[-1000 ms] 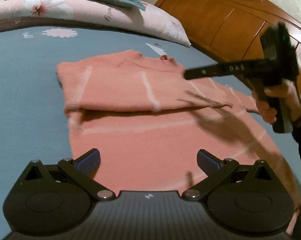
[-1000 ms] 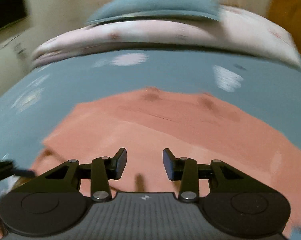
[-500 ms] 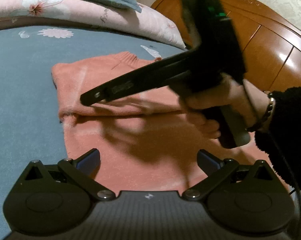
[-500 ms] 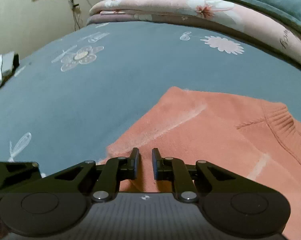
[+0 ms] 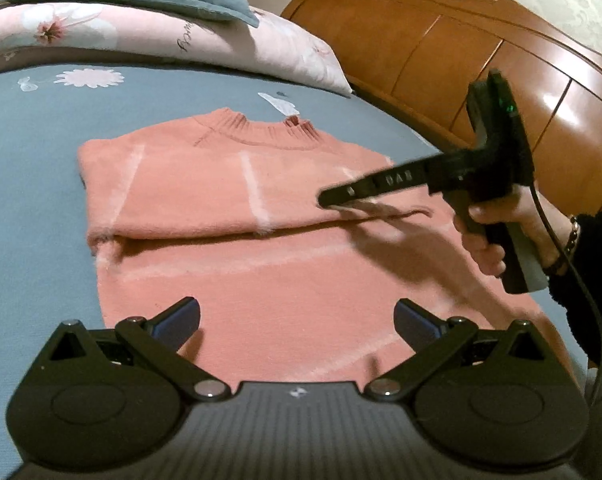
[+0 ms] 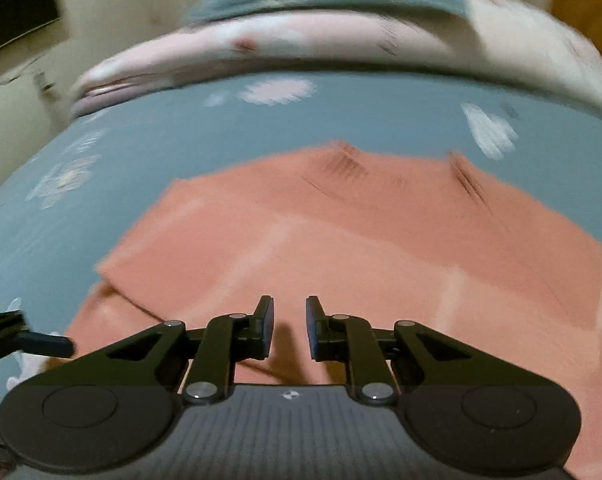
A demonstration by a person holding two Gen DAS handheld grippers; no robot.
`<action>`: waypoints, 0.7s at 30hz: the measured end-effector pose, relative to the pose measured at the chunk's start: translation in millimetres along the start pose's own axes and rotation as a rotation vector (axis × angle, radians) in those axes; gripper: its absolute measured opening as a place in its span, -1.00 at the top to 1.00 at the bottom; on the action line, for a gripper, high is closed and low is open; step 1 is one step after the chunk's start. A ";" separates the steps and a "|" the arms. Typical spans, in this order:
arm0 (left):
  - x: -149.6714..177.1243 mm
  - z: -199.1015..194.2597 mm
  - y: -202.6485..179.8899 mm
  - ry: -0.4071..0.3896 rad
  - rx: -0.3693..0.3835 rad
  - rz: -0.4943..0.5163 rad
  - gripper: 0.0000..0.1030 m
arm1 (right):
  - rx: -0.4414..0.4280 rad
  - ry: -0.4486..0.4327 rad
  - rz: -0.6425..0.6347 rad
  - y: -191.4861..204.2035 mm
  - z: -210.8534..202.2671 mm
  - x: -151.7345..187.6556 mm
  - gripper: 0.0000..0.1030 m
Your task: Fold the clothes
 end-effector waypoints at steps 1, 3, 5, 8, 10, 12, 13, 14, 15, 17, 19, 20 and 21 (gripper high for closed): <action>0.4 0.4 -1.3 0.003 -0.005 0.004 -0.99 | -0.009 0.009 0.020 -5.4 -0.4 5.0 0.61; -1.5 1.0 -4.3 0.002 -0.009 0.016 -0.99 | -0.010 -0.023 0.020 -6.8 -11.9 7.1 0.56; -1.4 -0.5 -8.7 -0.006 0.008 0.023 -0.99 | 0.016 -0.079 0.006 -7.3 -27.4 5.1 0.35; 0.4 1.6 -16.5 0.000 0.021 0.037 -0.99 | 0.050 -0.087 0.047 -21.0 -27.6 3.5 0.27; 1.6 4.7 -20.3 0.011 0.010 0.054 -0.99 | 0.116 -0.028 0.063 -33.1 -14.5 10.4 0.26; 3.7 9.9 -22.0 0.027 0.001 0.062 -0.99 | 0.096 -0.033 0.095 -38.1 -14.8 15.7 0.26; 4.8 12.3 -22.1 0.034 0.000 0.062 -0.99 | 0.091 -0.039 0.107 -38.3 -19.4 16.8 0.26; 5.2 14.7 -21.6 0.040 -0.001 0.060 -0.99 | 0.088 -0.053 0.111 -37.8 -24.6 17.4 0.26; 5.5 16.2 -20.9 0.044 0.001 0.057 -0.99 | 0.082 -0.078 0.114 -37.4 -29.1 18.4 0.24; 7.1 19.6 -20.5 0.051 0.005 0.052 -0.99 | 0.092 -0.081 0.135 -42.2 -30.4 23.3 0.09; 9.1 23.4 -19.1 0.058 0.008 0.047 -0.99 | 0.099 -0.054 0.157 -49.3 -27.5 29.5 0.10; 9.6 25.4 -17.3 0.060 0.009 0.041 -0.99 | 0.093 -0.069 0.165 -51.2 -30.9 31.4 0.10; 9.3 24.9 -17.1 0.057 0.012 0.038 -0.99 | 0.084 -0.079 0.177 -51.8 -38.1 34.5 0.10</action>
Point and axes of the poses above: each gripper's, at about its wrist camera, not at the fingertips, and z roughly the way its jaws point, y to its left, x to its underside, the point moved 9 cm from there along z, roughly the way its jaws point, and after that the axes turned 14 degrees about y, right-handed, at the moved point
